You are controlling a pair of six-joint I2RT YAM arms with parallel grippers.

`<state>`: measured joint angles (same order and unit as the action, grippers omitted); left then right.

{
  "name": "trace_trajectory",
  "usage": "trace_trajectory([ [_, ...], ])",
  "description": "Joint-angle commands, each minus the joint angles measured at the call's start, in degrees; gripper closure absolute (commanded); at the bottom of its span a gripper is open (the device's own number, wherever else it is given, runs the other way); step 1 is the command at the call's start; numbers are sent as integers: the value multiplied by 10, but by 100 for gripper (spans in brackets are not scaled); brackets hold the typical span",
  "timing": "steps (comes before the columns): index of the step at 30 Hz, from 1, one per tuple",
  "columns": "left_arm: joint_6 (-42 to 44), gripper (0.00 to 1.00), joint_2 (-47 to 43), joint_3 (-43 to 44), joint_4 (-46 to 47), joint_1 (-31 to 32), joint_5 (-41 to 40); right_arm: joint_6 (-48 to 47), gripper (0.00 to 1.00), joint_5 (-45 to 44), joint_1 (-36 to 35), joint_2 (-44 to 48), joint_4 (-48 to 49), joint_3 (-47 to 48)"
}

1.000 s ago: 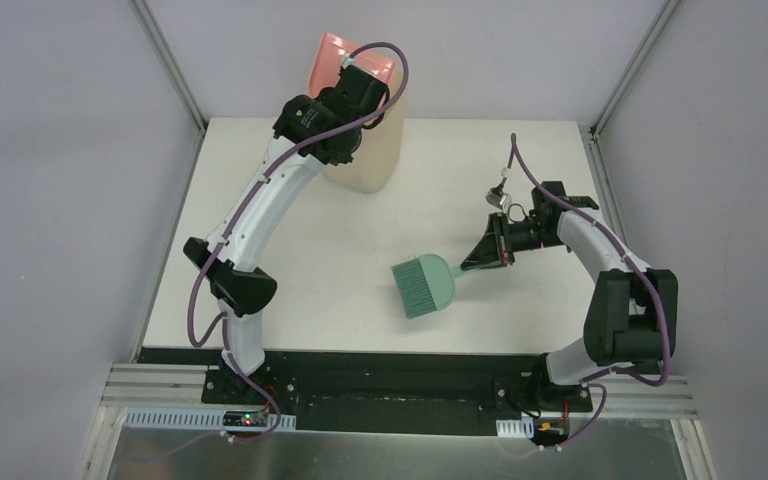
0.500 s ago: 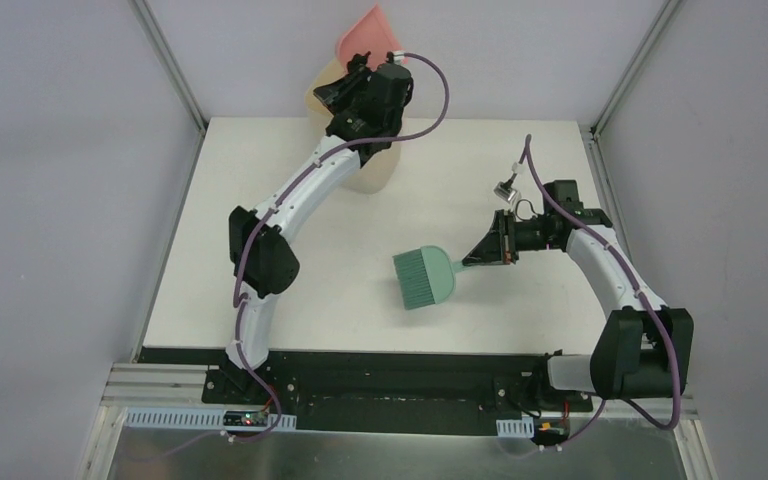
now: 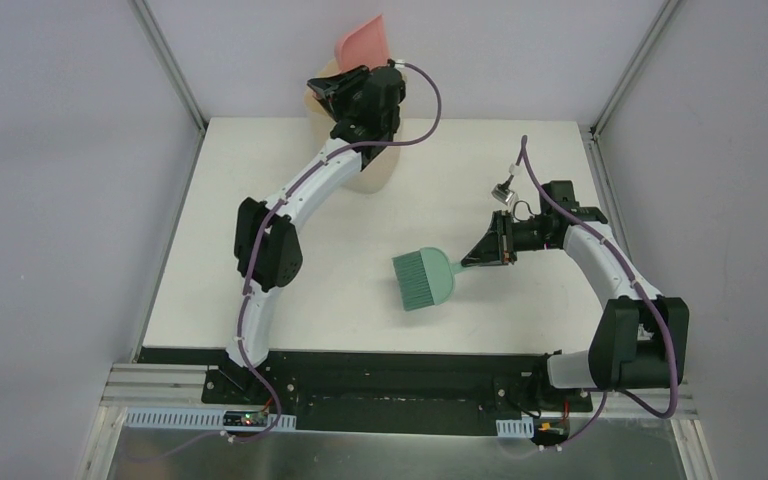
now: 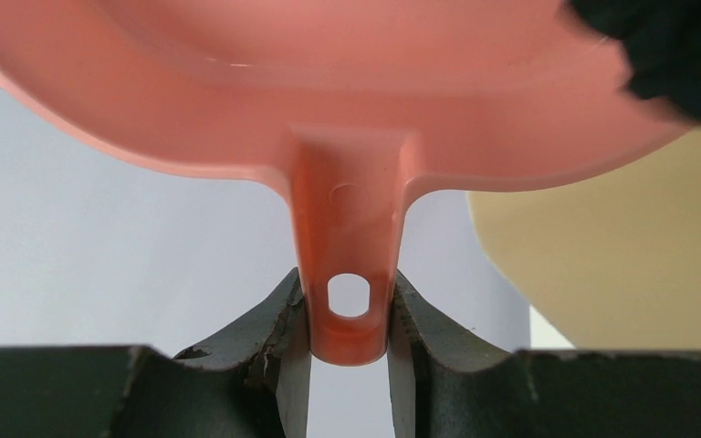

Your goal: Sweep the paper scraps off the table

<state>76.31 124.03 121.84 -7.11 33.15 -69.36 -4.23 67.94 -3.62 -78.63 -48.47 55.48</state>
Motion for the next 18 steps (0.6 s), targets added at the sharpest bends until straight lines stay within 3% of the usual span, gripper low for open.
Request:
trace_trajectory([
  [1, 26, 96, -67, -50, -7, -19, 8, -17, 100, 23, 3, -5, -7, 21],
  [11, 112, 96, -118, -77, 52, -33, 63, -28, 100, 28, 3, -7, -20, 25],
  [18, 138, 99, -152, -129, 21, -36, 88, -29, 100, 27, 6, -4, -22, 24],
])
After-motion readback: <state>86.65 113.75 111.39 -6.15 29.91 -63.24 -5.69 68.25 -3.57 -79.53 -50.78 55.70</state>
